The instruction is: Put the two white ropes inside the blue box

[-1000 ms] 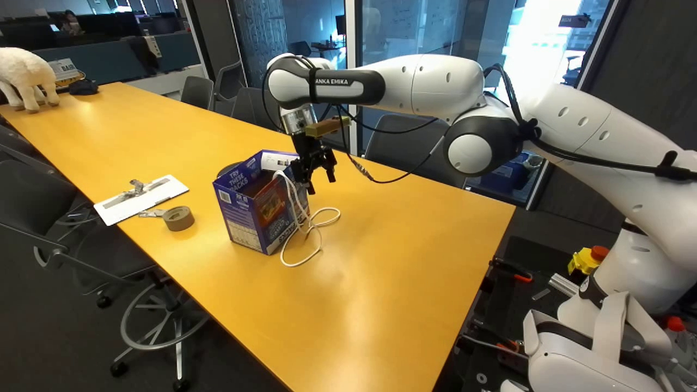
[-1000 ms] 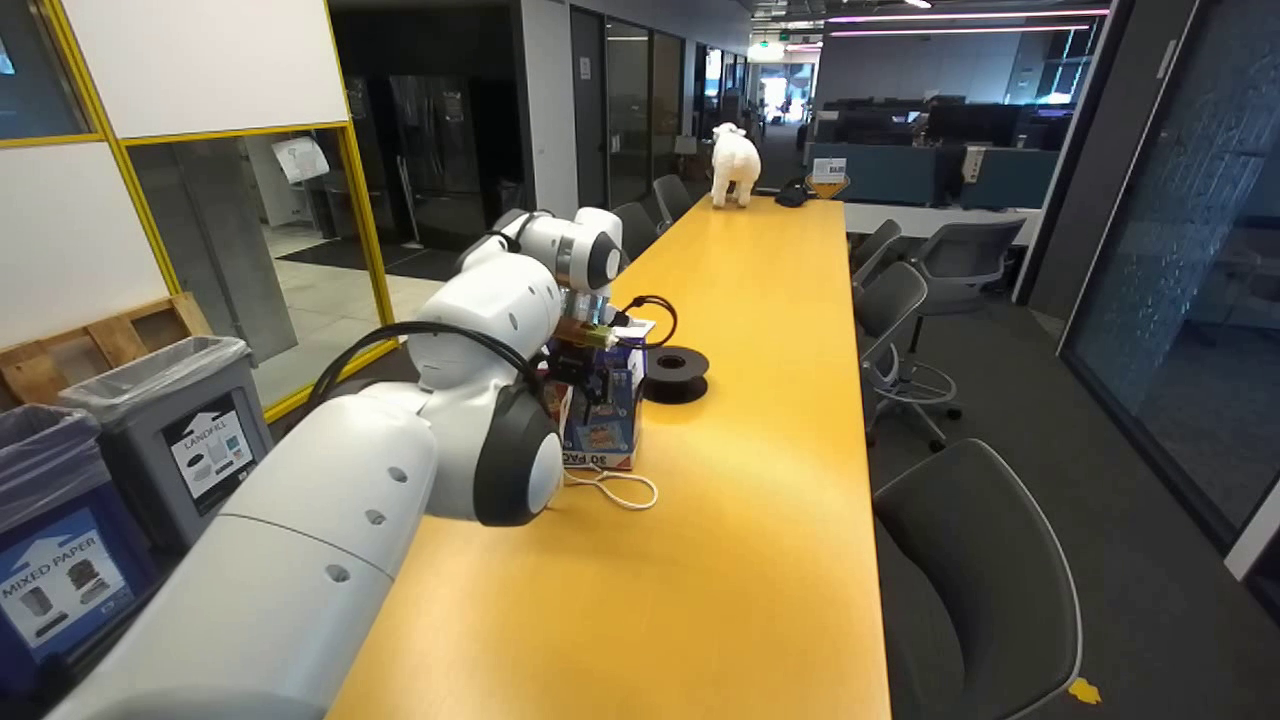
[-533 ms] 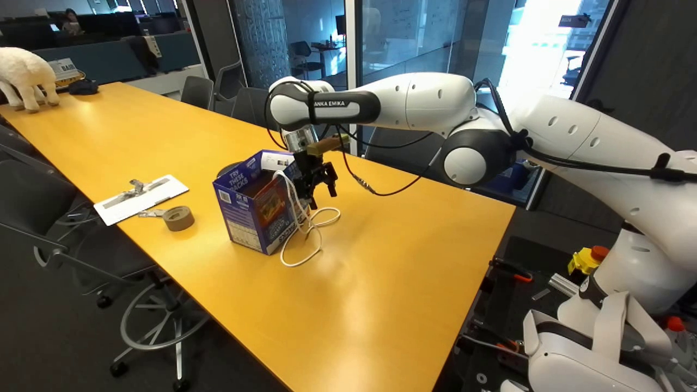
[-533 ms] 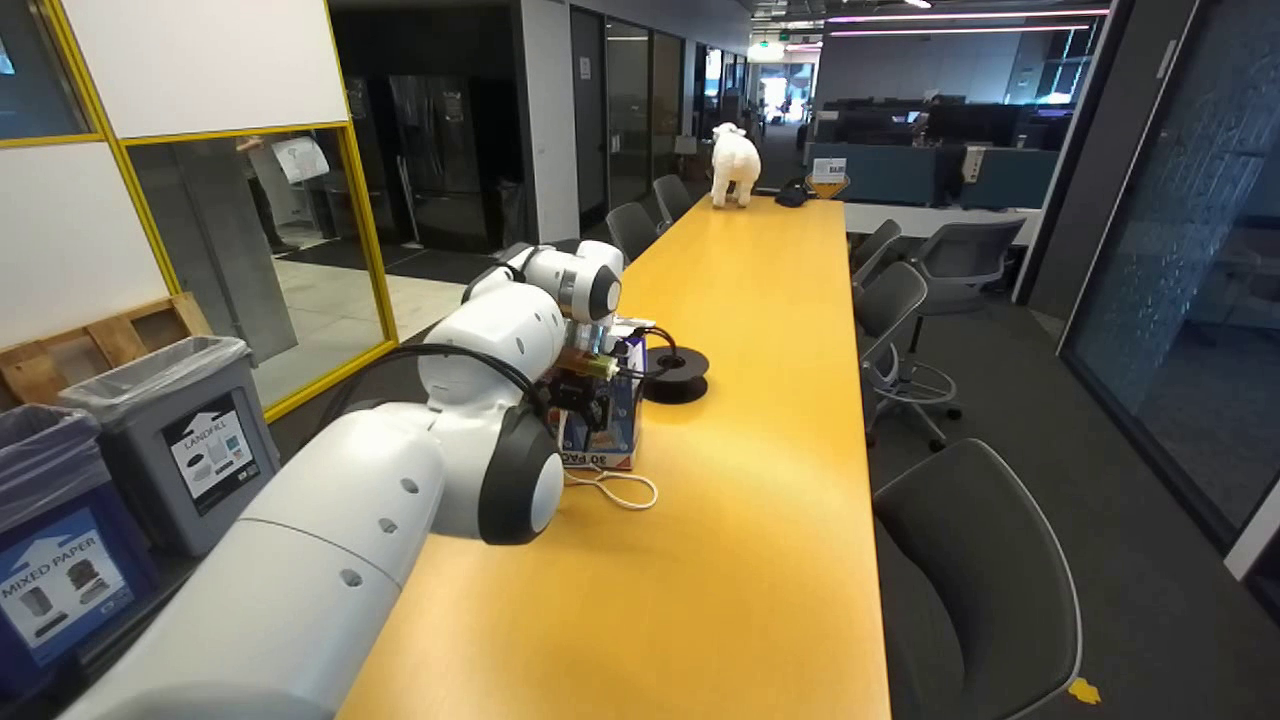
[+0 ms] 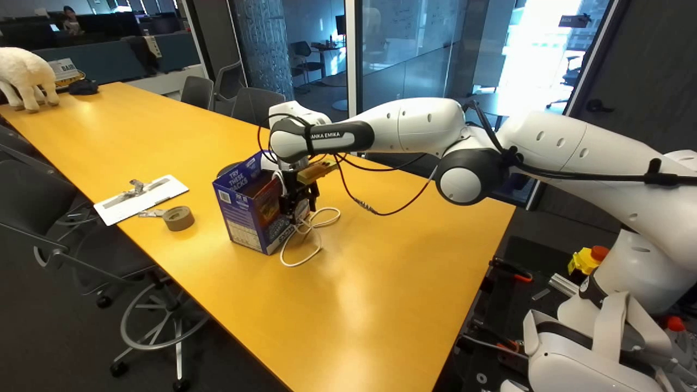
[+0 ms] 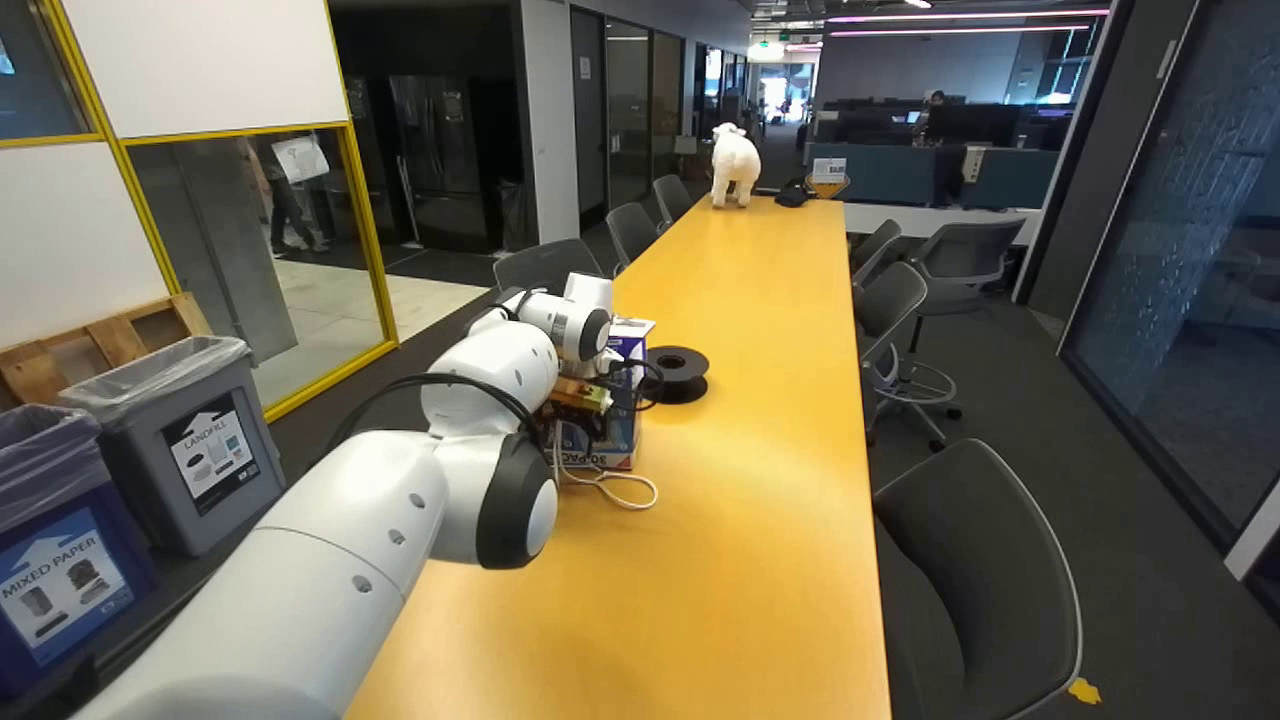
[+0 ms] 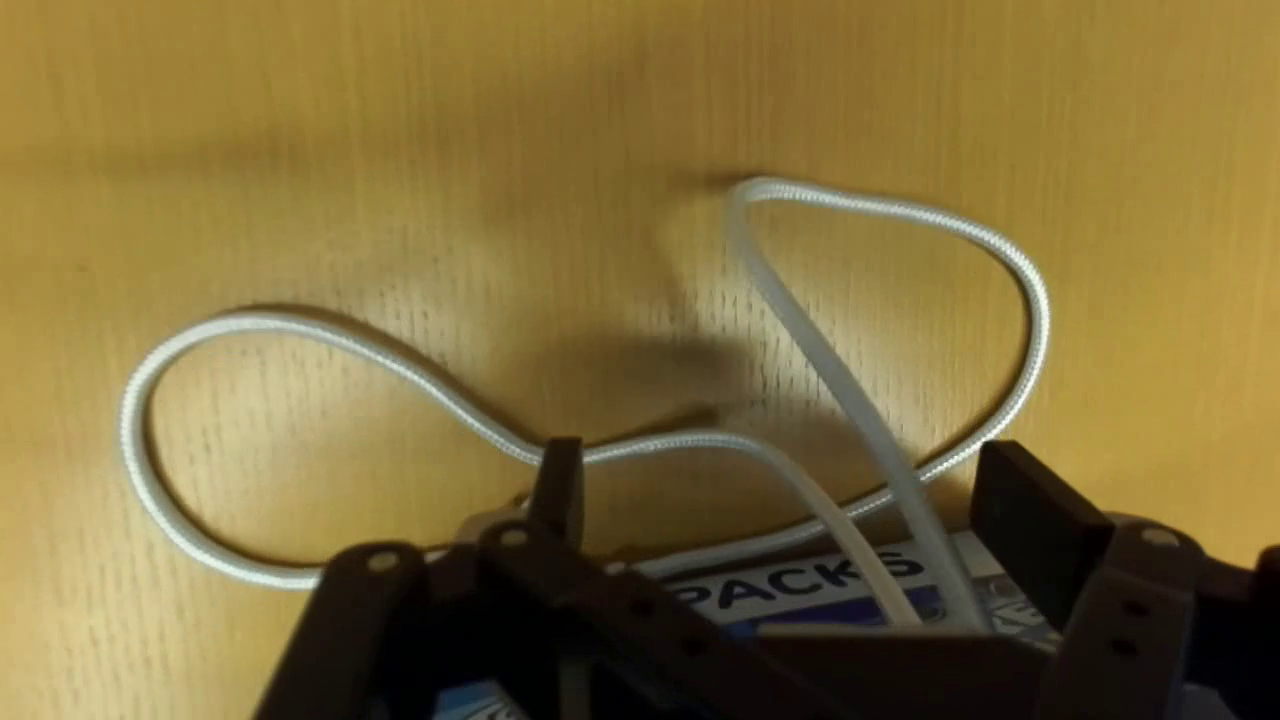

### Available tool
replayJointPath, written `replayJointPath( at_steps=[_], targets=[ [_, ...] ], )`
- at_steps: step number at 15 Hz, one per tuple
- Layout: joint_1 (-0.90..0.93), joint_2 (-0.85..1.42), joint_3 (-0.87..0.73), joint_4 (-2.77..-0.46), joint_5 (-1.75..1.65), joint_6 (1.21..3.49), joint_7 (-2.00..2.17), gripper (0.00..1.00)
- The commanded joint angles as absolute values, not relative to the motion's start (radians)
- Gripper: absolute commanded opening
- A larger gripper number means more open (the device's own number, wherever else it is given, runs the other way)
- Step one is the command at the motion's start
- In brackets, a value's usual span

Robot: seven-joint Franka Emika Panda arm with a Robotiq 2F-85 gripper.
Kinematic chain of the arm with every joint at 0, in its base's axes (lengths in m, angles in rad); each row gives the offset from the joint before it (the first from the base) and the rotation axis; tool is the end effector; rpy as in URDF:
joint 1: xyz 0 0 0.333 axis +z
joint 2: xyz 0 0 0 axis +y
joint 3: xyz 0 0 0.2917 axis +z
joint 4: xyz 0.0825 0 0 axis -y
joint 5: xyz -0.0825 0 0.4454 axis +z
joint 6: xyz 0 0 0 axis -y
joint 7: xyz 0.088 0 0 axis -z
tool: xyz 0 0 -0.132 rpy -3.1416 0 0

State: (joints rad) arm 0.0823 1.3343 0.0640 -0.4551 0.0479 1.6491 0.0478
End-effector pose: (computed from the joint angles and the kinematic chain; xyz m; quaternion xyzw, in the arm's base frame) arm 0.8189 0.0966 0.1633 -0.9958 -0.0233 0.0737 0.0495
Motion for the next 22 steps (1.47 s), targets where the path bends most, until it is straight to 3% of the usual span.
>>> replayJointPath(
  at_steps=[1,12,22],
  targets=[
    [0.096,1.385,0.061,-0.414,0.050,1.767,0.046,1.00],
    [0.107,1.433,0.056,-0.422,0.043,1.986,0.046,1.00],
    [0.112,1.428,0.047,-0.436,0.028,1.959,0.040,1.00]
  ],
)
